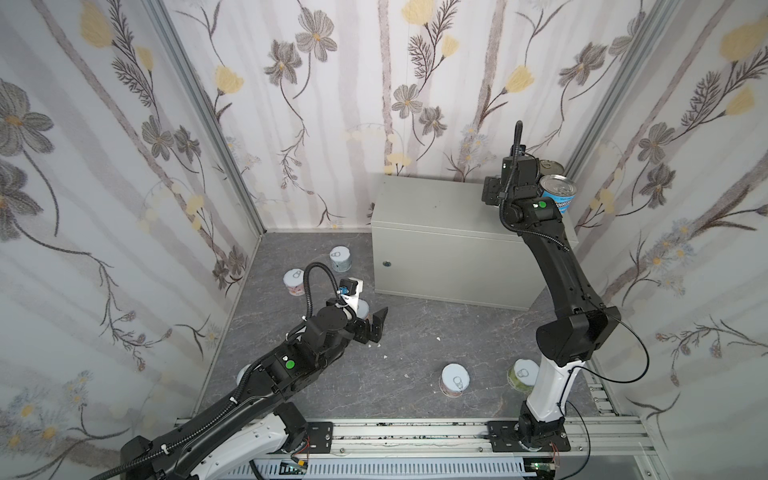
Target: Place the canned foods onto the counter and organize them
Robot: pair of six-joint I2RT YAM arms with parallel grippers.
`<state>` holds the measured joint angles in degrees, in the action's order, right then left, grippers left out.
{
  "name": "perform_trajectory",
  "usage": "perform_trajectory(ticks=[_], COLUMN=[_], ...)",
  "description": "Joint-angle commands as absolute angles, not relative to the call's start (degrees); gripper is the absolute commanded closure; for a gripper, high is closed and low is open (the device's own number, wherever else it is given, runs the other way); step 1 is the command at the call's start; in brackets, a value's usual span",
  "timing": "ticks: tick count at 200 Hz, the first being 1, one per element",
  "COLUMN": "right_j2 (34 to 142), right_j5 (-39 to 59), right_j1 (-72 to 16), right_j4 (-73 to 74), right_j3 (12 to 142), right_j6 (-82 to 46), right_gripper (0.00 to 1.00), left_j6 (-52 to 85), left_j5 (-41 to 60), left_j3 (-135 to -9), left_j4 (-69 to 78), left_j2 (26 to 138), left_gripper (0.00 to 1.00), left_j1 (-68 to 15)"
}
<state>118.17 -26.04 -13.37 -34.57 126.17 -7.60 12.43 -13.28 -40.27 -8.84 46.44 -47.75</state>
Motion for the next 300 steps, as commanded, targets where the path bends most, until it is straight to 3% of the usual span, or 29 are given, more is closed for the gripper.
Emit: perform_trajectory(ticks=[1, 45, 122, 235, 263, 300], right_j2=[117.6, 116.4, 113.8, 100.7, 94.4, 80.6], right_j5=[-26.3, -23.7, -17.2, -18.5, -18.9, -18.2], right_j1=[-13.3, -13.3, -14.3, -21.3, -24.5, -27.3], right_j4=[-35.6, -34.8, -32.3, -37.2, -37.4, -32.8], right_j3=[126.3, 126.3, 126.3, 125.8, 118.2, 99.0], right_j6=[-6.9, -6.5, -5.7, -3.8, -4.4, -7.5], right_gripper=[0.17, 0.00, 0.00, 0.00, 0.00, 0.00], left_j6=[12.8, 12.5, 12.8, 17.5, 19.7, 23.2], left_j5=[-13.3, -13.4, -13.6, -11.6, -10.9, -10.8], left_j3=[-40.2, -40.4, -40.9, -42.0, -41.0, -38.8], left_j4=[-6.9, -6.9, -7.0, -10.2, -11.2, -11.9], left_j2=[46.4, 46.8, 46.4, 44.4, 44.0, 44.1], left_gripper=[0.00, 0.00, 0.00, 0.00, 0.00, 0.00], left_j1=[-47.7, -47.6, -47.6, -47.5, -47.7, -49.3])
